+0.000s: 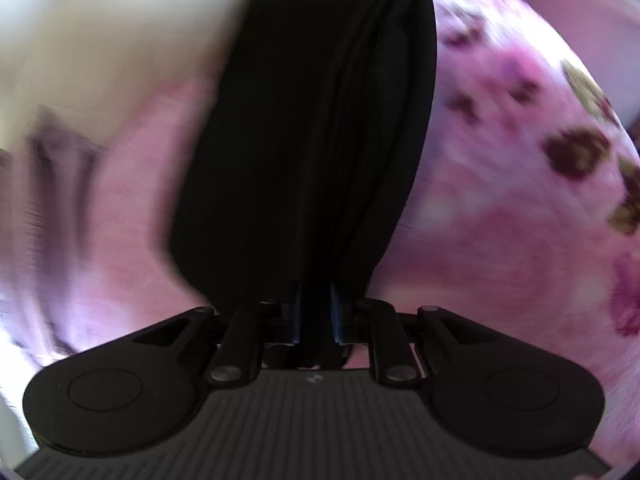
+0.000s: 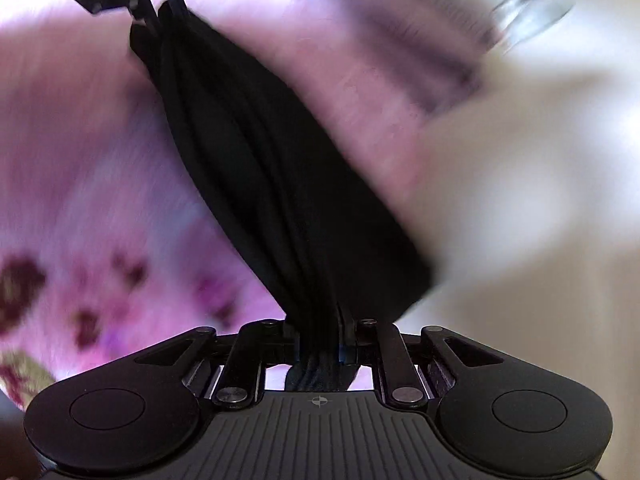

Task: Fold clothes
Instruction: 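Carry the folded trousers toward the pillows and lay them down with both grippers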

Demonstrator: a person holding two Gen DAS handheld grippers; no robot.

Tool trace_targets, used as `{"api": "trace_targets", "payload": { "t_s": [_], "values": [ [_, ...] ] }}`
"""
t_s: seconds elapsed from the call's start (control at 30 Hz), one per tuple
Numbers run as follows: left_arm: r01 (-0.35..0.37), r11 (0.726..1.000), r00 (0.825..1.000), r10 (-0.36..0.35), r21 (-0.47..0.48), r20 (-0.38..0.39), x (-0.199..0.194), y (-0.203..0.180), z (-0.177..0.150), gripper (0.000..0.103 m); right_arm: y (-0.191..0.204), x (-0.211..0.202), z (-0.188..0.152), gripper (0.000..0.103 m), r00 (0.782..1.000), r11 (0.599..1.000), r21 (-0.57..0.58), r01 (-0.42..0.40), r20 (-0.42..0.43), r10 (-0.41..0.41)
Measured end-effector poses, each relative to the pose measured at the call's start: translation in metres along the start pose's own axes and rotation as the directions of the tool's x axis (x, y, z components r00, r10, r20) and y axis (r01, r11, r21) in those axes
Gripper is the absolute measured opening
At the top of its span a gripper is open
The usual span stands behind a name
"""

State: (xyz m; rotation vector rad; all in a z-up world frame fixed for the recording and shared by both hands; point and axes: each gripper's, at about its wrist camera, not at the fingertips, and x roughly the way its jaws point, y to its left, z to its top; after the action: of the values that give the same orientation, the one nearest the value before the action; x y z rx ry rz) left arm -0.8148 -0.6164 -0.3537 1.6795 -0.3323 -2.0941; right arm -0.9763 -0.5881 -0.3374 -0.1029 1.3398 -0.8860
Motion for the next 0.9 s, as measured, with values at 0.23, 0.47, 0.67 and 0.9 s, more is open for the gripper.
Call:
{"api": "trace_targets", "payload": {
  "t_s": [0.23, 0.47, 0.67, 0.9],
  "values": [
    [0.032, 0.999, 0.998, -0.034, -0.042, -0.053, -0.015, -0.006, -0.008, 0.014, 0.029, -0.002, -0.032, 0.03, 1.0, 0.998, 0.061, -0.023, -0.02, 0.025],
    [0.056, 0.98, 0.998, -0.062, -0.191, -0.024, -0.058, 0.03, -0.03, 0.015, 0.023, -0.042, -0.035, 0.037, 0.986, 0.903, 0.426, -0.065, -0.11, 0.124],
    [0.033, 0.945, 0.999, -0.026, -0.326, 0.026, -0.047, 0.087, -0.022, 0.016, -0.014, -0.067, -0.022, 0.037, 0.986, 0.744, 0.663, -0.08, -0.058, 0.158],
    [0.116, 0.933, 0.99, -0.136, -0.341, -0.037, 0.023, 0.098, 0.011, 0.017, -0.094, -0.026, 0.012, 0.036, 0.992, 0.656, 0.744, -0.124, 0.105, 0.068]
  ]
}}
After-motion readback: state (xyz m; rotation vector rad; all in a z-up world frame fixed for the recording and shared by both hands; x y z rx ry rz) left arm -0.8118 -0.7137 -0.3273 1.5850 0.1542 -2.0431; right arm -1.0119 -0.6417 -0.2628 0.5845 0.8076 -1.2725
